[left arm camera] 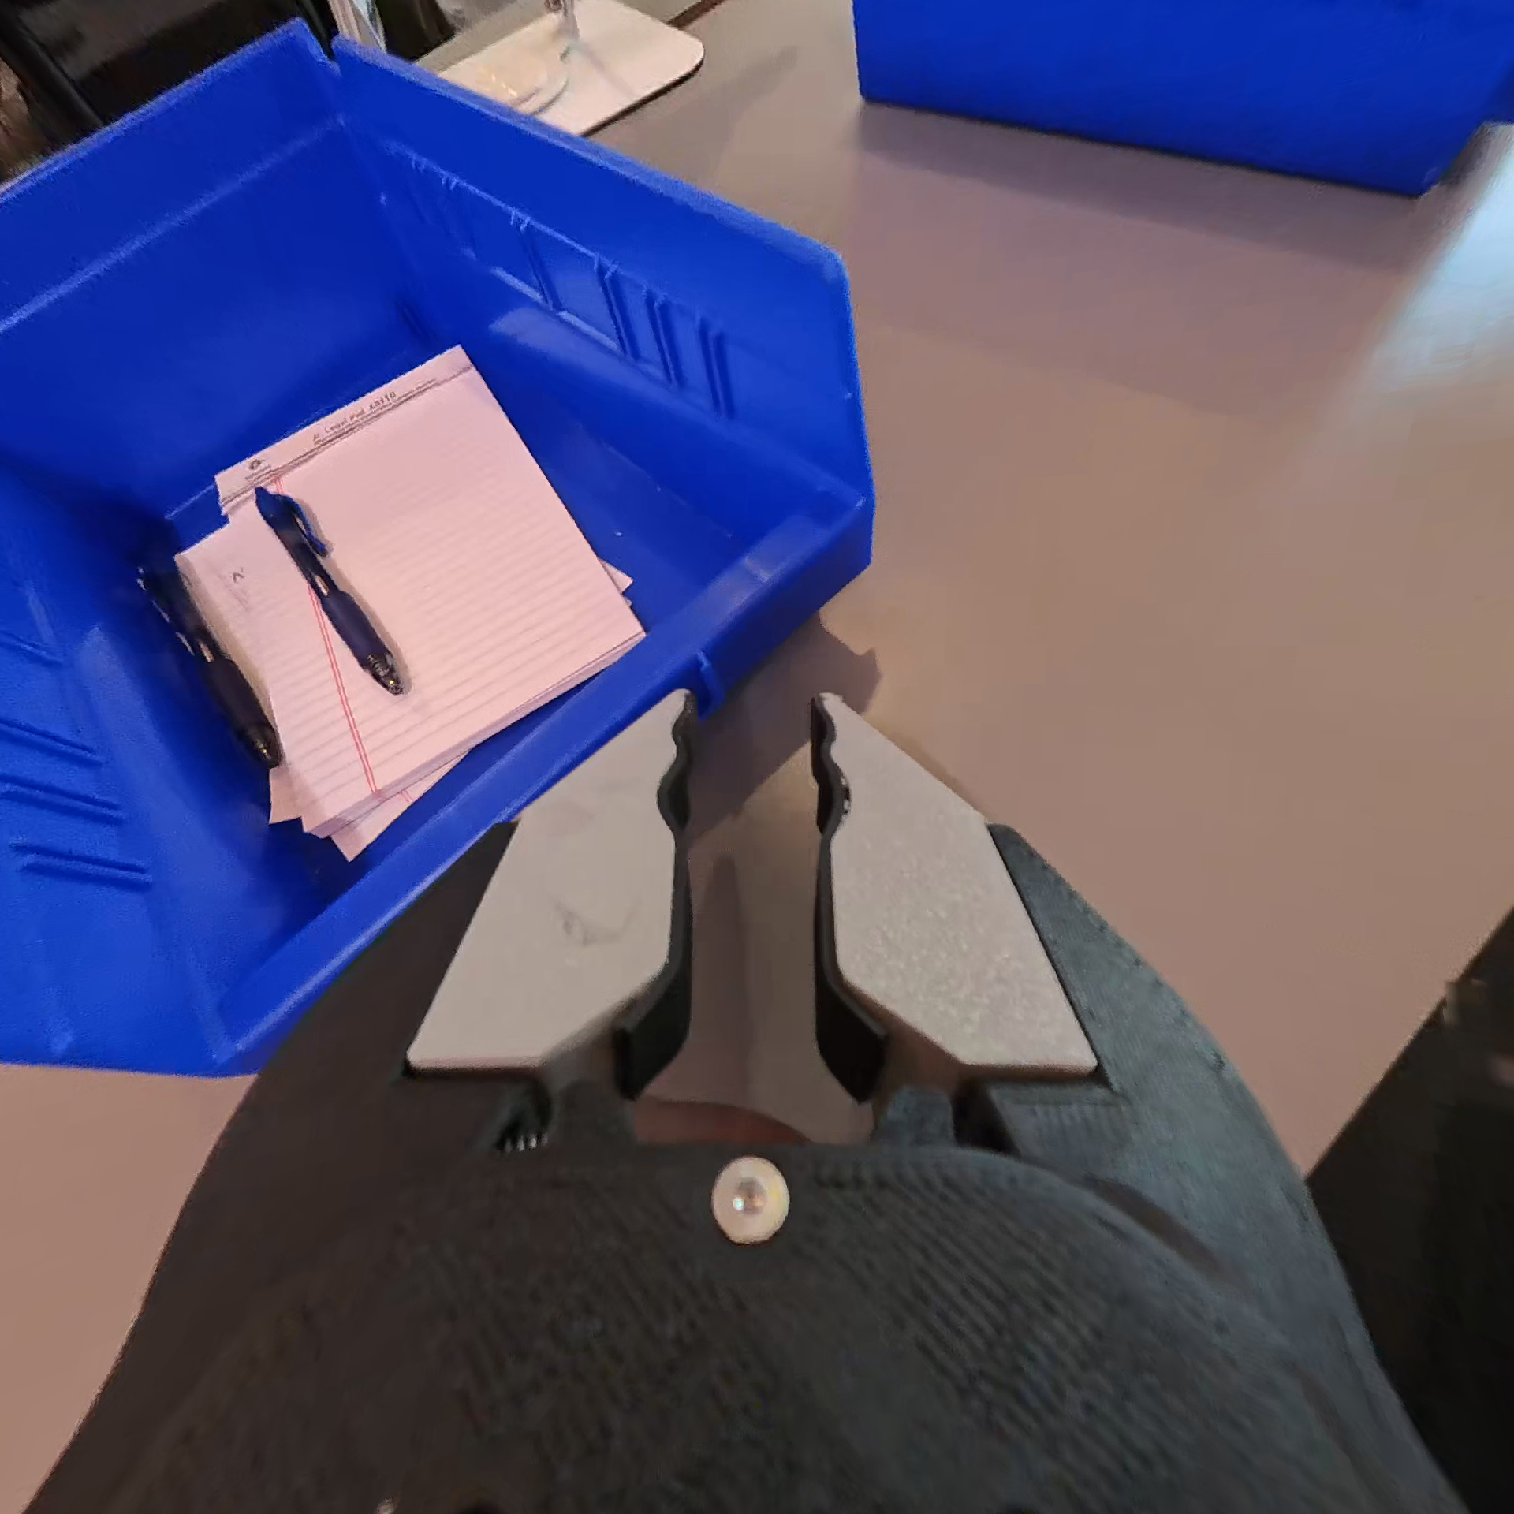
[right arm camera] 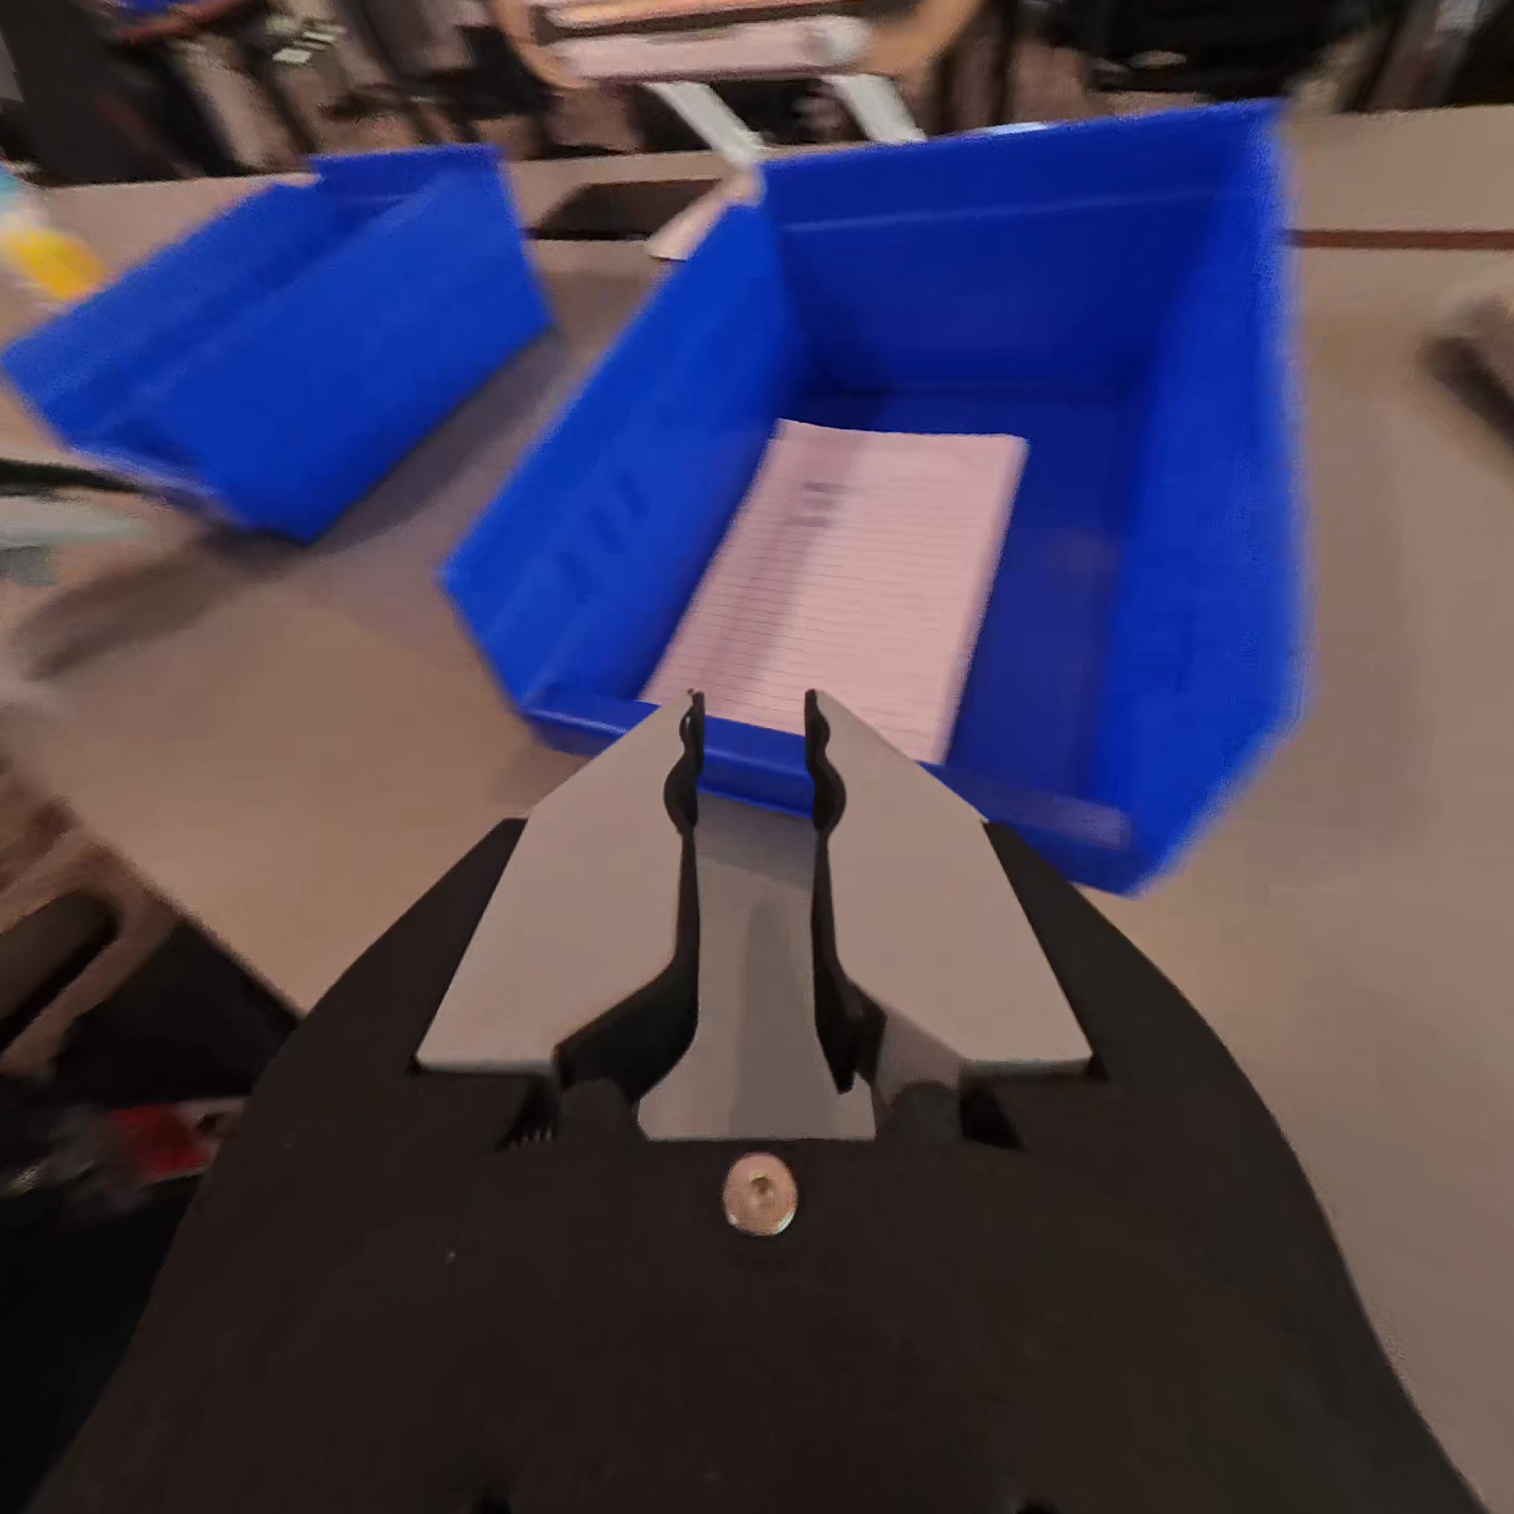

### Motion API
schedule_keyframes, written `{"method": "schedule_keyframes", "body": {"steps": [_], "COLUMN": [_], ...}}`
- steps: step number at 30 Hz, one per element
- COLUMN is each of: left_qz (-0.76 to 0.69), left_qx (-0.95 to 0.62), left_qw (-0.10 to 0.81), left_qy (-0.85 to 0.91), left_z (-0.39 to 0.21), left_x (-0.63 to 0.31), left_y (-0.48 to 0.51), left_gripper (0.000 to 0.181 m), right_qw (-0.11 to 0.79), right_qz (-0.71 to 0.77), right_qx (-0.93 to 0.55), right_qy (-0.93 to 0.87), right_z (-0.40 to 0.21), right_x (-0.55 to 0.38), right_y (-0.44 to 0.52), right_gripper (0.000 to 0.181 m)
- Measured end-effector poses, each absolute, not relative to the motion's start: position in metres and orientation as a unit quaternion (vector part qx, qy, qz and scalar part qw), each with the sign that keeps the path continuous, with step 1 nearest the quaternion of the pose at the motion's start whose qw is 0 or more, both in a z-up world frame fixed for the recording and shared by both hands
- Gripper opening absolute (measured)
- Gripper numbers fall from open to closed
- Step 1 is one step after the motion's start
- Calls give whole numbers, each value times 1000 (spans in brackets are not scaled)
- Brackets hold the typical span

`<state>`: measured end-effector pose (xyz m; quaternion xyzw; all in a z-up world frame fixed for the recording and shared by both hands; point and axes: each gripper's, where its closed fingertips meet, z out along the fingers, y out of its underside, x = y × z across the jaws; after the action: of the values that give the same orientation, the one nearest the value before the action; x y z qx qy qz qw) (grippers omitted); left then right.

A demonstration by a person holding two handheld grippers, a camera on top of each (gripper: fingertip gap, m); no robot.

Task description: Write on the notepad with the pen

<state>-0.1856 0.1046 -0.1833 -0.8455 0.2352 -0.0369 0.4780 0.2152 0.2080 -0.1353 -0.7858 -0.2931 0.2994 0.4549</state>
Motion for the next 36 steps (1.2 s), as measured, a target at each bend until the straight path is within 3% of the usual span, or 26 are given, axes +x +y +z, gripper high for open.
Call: {"method": "schedule_keyframes", "body": {"steps": [3, 11, 12, 14, 16, 21, 36], "left_qz": [-28, -13, -11, 12, 32, 22, 16], "left_qx": [-848, -825, -823, -827, -855, -871, -881], "left_qw": [472, 504, 504, 485, 424, 395, 392], "left_qy": [239, 256, 261, 283, 297, 290, 265], "left_z": [-188, -169, -168, -176, -202, -203, -203], "left_x": [-179, -171, -170, -174, -185, -190, -216], "left_y": [109, 124, 128, 136, 141, 136, 102], "left_gripper": [31, 37, 38, 44, 42, 41, 44], "right_qw": [446, 437, 437, 446, 451, 471, 496], "right_qz": [342, 193, 171, 139, 142, 99, 151], "right_qx": [-749, -787, -795, -801, -806, -824, -822], "right_qy": [-352, -389, -384, -374, -356, -300, -235], "right_z": [-132, -168, -172, -173, -172, -173, -172], "right_x": [163, 110, 110, 111, 110, 135, 128], "right_y": [175, 187, 195, 206, 212, 238, 242], "right_gripper": [25, 49, 44, 11, 10, 1, 2]}}
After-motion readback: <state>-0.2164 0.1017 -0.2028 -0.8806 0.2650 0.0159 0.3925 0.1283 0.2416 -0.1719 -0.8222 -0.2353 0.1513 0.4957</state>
